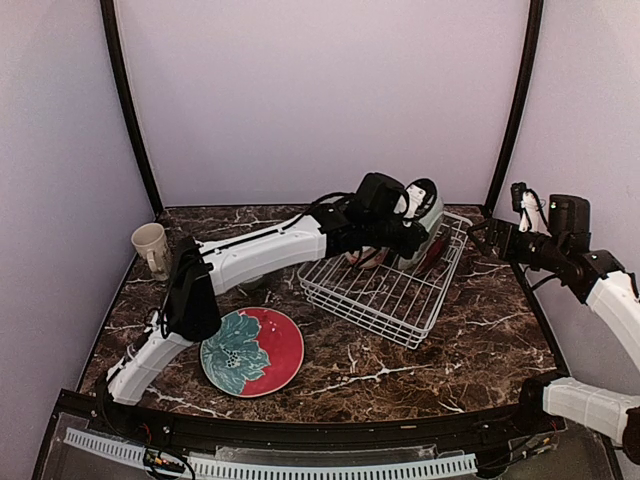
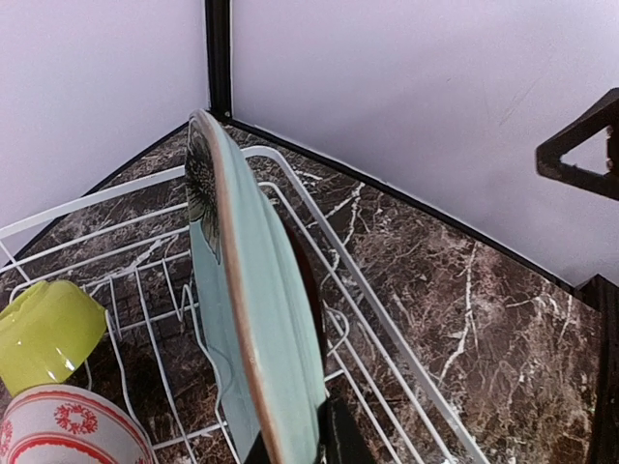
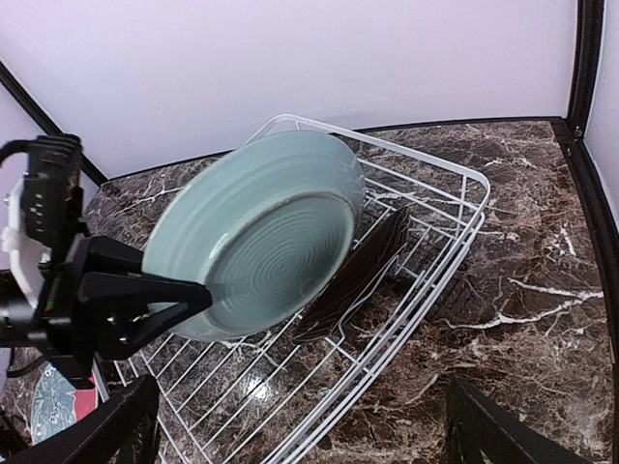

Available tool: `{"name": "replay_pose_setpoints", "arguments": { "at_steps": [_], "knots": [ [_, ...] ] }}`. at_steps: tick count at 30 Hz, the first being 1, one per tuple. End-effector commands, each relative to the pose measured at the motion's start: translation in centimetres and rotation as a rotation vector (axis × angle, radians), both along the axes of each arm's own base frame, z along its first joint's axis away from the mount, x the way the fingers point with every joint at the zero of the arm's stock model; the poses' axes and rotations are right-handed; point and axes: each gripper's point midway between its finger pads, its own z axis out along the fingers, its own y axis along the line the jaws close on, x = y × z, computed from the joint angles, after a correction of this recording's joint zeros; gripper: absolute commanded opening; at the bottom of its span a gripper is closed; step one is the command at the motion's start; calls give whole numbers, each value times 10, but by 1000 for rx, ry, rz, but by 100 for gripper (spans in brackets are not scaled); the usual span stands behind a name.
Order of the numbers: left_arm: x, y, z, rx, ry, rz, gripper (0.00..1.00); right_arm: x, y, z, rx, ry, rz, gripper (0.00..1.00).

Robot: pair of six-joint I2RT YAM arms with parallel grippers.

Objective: Unload the mixed dishes from the dish rack
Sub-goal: Grab the plate from the dish rack, then place the plate on the plate.

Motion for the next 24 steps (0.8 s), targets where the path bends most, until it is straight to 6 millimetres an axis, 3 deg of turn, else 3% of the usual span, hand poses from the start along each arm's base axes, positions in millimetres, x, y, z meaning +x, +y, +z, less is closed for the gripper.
{"name": "replay_pose_setpoints", "arguments": {
  "at_steps": [1, 7, 14, 24],
  "knots": [
    [-23, 29, 157, -199, -146, -21, 1, -2, -2, 1, 7, -2, -10, 99],
    [-40, 51, 183, -175, -134, -34, 1, -1, 0, 0, 10, 4, -3, 99],
    [-64, 96, 218, -89, -181, -8, 1, 4, 2, -4, 16, 17, 5, 99],
    [-95, 175, 212, 143, -265, 144, 1, 12, 6, -5, 37, 32, 14, 99]
  ]
}}
